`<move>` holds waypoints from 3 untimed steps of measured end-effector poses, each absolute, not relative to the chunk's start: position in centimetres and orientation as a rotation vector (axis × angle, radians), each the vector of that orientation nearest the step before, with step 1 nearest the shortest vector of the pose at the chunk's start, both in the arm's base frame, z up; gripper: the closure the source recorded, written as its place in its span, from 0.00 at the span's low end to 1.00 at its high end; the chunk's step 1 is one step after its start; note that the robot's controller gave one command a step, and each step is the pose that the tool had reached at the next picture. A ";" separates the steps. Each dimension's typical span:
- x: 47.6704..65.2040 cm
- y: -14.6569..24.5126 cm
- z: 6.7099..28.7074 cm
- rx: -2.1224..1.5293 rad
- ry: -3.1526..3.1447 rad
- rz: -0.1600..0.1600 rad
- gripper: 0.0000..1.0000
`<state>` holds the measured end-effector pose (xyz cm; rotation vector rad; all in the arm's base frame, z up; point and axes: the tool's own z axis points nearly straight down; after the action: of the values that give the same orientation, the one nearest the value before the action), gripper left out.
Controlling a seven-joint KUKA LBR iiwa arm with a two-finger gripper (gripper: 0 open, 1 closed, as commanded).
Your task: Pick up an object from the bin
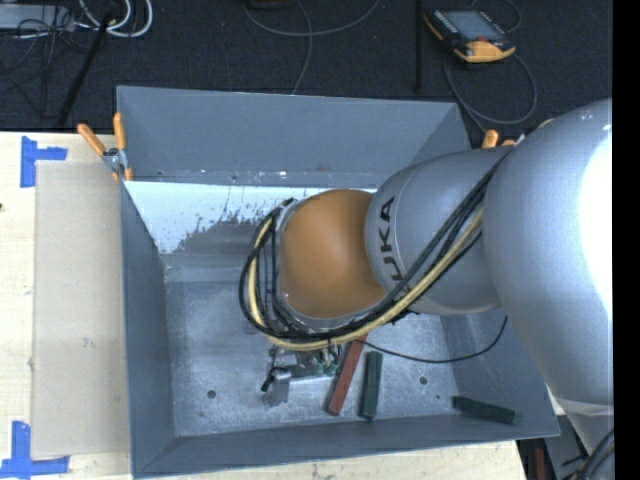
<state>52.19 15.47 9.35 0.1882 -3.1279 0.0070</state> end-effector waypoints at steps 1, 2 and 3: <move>52.2 15.8 9.7 0.189 -3.132 0.001 1.00; 49.3 5.1 14.3 -0.097 -3.138 0.005 1.00; 49.3 5.4 14.2 -0.091 -3.137 0.000 0.00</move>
Offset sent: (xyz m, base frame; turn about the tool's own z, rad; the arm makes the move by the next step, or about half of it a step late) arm 0.0000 0.0000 0.0000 0.0000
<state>49.31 5.39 14.17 -0.0913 -3.1371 0.0001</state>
